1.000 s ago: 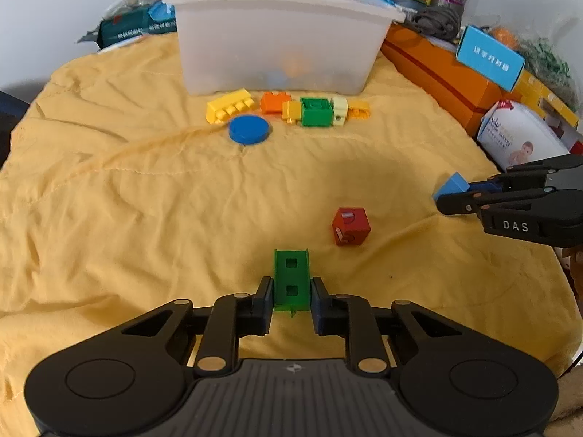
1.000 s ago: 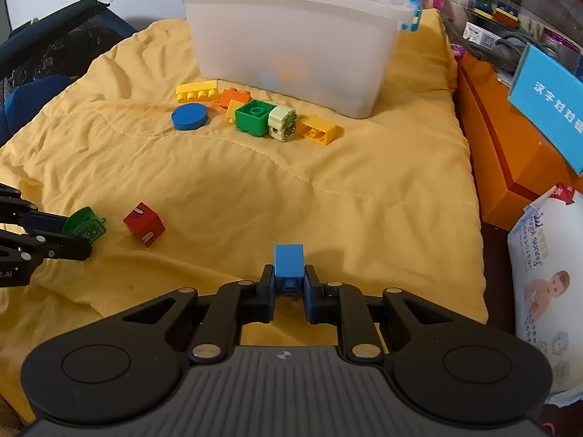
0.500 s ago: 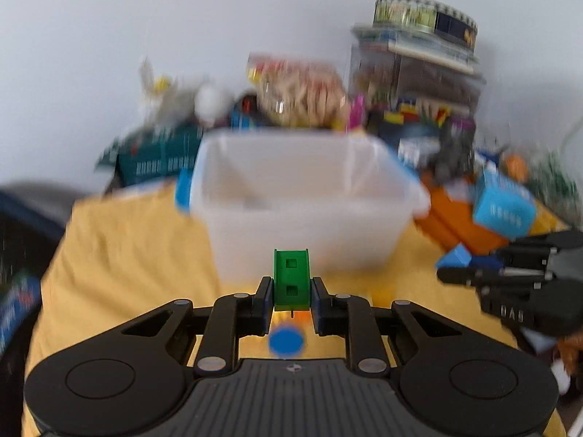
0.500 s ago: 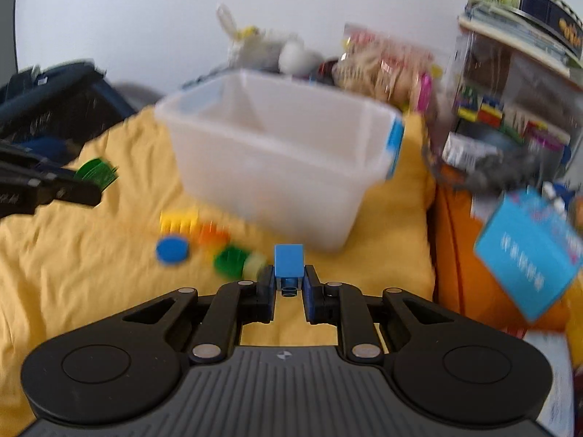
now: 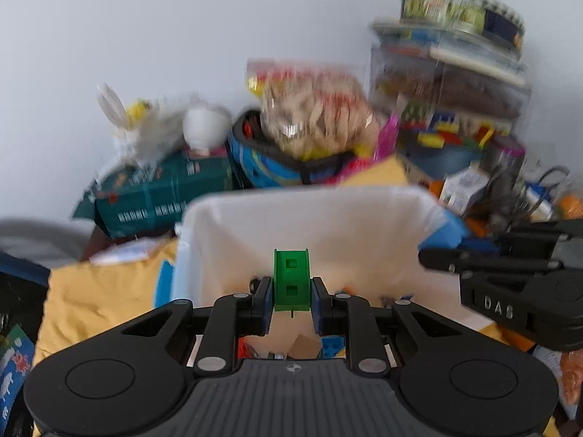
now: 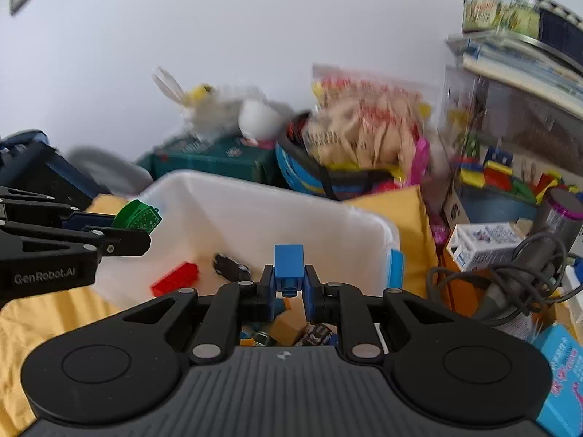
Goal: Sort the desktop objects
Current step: 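Lift both bricks and carry them over the white bin, then open both tools to drop the bricks into the bin, then grasp the blue round disc with left tool while right tool grasps small yellow brick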
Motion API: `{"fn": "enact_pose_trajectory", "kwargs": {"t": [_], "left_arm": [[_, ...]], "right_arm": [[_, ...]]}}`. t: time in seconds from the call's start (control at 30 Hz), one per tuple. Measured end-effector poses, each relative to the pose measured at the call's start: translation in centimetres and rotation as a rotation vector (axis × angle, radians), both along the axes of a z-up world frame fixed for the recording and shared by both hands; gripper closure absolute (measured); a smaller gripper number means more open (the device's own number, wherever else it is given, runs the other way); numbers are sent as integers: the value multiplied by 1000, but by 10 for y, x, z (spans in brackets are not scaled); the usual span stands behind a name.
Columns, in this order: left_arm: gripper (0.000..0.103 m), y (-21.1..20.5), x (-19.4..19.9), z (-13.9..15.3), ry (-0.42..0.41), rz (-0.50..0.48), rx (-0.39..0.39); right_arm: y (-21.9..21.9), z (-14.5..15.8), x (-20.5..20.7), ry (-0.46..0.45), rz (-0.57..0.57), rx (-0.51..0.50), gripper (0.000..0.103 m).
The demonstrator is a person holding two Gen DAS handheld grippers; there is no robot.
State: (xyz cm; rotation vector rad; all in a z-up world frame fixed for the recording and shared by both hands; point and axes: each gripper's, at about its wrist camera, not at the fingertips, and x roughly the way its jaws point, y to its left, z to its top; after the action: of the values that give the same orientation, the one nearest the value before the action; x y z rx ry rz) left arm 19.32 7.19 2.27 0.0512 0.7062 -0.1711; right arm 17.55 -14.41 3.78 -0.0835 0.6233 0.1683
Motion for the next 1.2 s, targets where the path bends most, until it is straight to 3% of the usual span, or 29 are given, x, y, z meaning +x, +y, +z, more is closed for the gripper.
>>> {"fn": "enact_pose_trajectory", "kwargs": {"t": [0.07, 0.1, 0.2, 0.37, 0.47, 0.53, 0.63, 0.73, 0.83, 1.0, 1.2], "left_arm": [[75, 0, 7, -12, 29, 2, 18], [70, 0, 8, -14, 43, 6, 16], [58, 6, -4, -10, 1, 21, -25], [58, 18, -33, 9, -70, 31, -81], [57, 21, -65, 10, -116, 33, -63], [55, 21, -83, 1, -126, 28, -45], [55, 17, -106, -25, -56, 13, -46], [55, 10, -121, -63, 65, 0, -52], [56, 3, -126, -90, 126, 0, -36], [56, 1, -105, -113, 165, 39, -8], [61, 2, -88, -124, 178, 42, -23]], "right_arm": [[3, -10, 9, 36, -19, -22, 84], [4, -14, 13, 51, -20, -27, 78], [4, -18, 13, 59, -17, -30, 73], [-1, -5, -3, 6, 11, -10, 73], [-7, 2, -25, -40, 46, -2, 73], [-9, 1, -41, -64, 69, -50, 73], [-11, -10, -65, -54, 109, -79, 73], [-15, -34, -84, 20, 127, -69, 73], [-16, -67, -102, 125, 135, -58, 73], [-13, -108, -129, 253, 148, -55, 73], [-13, -113, -135, 253, 144, -50, 73]]}}
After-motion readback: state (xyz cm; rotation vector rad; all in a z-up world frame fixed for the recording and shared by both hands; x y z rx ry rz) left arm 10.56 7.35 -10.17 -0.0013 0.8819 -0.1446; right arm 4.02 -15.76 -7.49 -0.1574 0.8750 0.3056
